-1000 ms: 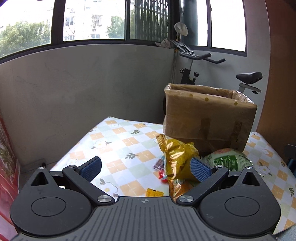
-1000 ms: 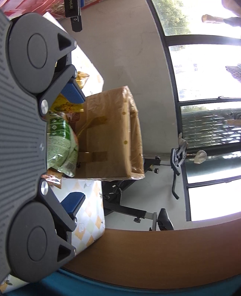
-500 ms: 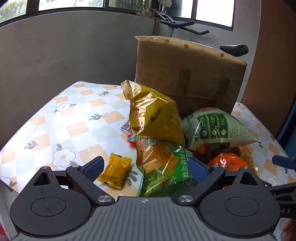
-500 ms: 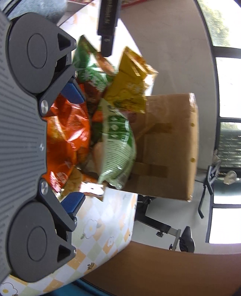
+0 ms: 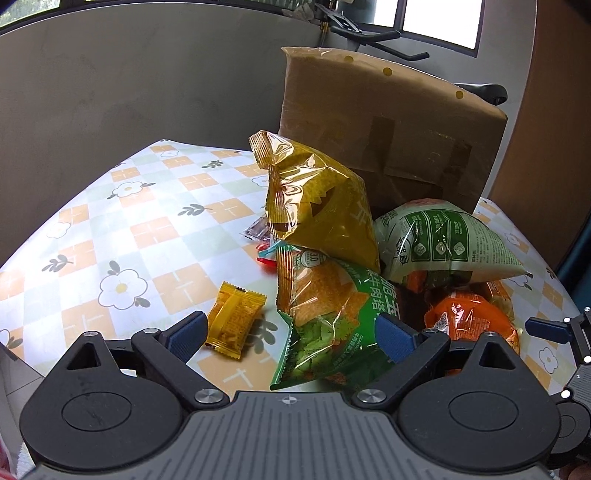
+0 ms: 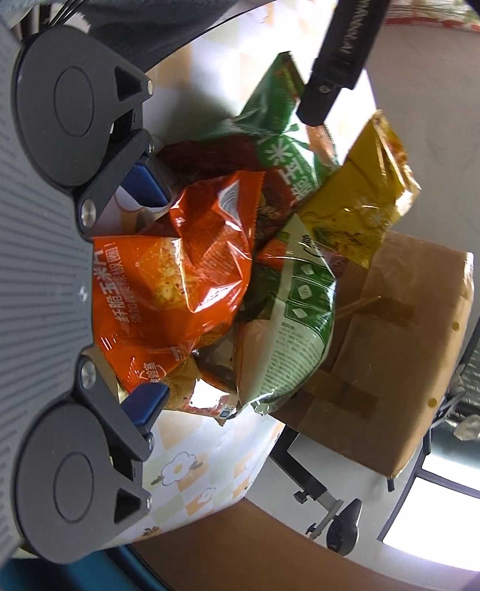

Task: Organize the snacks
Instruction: 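Grasp the orange chip bag with the right tool while the left tool grasps the green-orange chip bag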

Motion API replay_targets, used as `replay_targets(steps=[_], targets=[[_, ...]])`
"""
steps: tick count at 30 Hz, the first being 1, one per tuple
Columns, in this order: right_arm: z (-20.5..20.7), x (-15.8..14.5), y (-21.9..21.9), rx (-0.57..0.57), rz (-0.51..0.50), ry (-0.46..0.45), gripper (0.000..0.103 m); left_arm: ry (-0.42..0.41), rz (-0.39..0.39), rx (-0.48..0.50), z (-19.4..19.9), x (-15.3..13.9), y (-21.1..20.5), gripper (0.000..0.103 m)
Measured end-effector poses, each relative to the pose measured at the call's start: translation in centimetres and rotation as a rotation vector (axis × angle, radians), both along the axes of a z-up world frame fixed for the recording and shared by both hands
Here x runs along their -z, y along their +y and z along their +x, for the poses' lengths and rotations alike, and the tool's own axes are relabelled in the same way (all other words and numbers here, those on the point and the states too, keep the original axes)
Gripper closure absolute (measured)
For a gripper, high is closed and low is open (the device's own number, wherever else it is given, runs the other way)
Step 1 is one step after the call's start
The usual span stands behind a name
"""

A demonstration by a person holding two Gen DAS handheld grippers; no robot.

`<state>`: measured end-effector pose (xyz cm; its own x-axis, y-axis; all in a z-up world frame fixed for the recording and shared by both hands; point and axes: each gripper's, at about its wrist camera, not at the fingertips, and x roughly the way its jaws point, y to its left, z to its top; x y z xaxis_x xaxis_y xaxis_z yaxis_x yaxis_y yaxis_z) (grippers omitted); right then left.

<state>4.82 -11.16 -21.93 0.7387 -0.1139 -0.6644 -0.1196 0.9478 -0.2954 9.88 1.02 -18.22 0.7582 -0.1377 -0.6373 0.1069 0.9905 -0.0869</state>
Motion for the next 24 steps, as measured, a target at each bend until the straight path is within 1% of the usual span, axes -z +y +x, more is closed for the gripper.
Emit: replay_targets(steps=[1,5,6,7,10,12,15,18,21,24], targets=[[0.1,0.2,0.0,-0.005,-0.01,-0.008,0.004,0.002,0.001,0.0,0.1,0.1,-0.1,0.005],[0.5,0.9,-0.1,-0.009,-0.031,-0.023,0.016,0.009,-0.006,-0.001,0.3,0.4,-0.1,0.005],[0.5,1.0,-0.2,-0.012,-0.021,-0.024,0.018,0.009,-0.009,-0.001,0.3,0.4,-0.1,0.005],[0.6,1.1,-0.3,-0.017,-0.008,-0.024,0.024,0.011,-0.012,-0.001,0.4,0.4,-0.1,0.005],[0.6,0.9,-0.8,-0.011,0.032,-0.036,0.029,0.019,-0.018,0.004,0.6,0.6,-0.2,0.005],[0.6,0.6,-1.3,0.0,0.068,-0.042,0.031,0.022,-0.029,0.007,0.8,0.7,-0.2,0.005],[0.4,-0.1,-2.4,0.036,0.148,-0.051,0.033,0.029,-0.05,0.014,1.2,1.0,-0.4,0.005],[0.3,-0.5,-3.1,0.067,0.217,-0.051,0.034,0.038,-0.089,0.025,1.6,1.4,-0.7,0.004],[0.3,-0.8,-3.5,0.088,0.261,-0.052,0.034,0.053,-0.124,0.046,2.3,2.1,-1.2,0.004],[0.3,-0.9,-3.7,0.097,0.282,-0.054,0.034,0.072,-0.158,0.051,3.0,3.0,-1.5,0.004]])
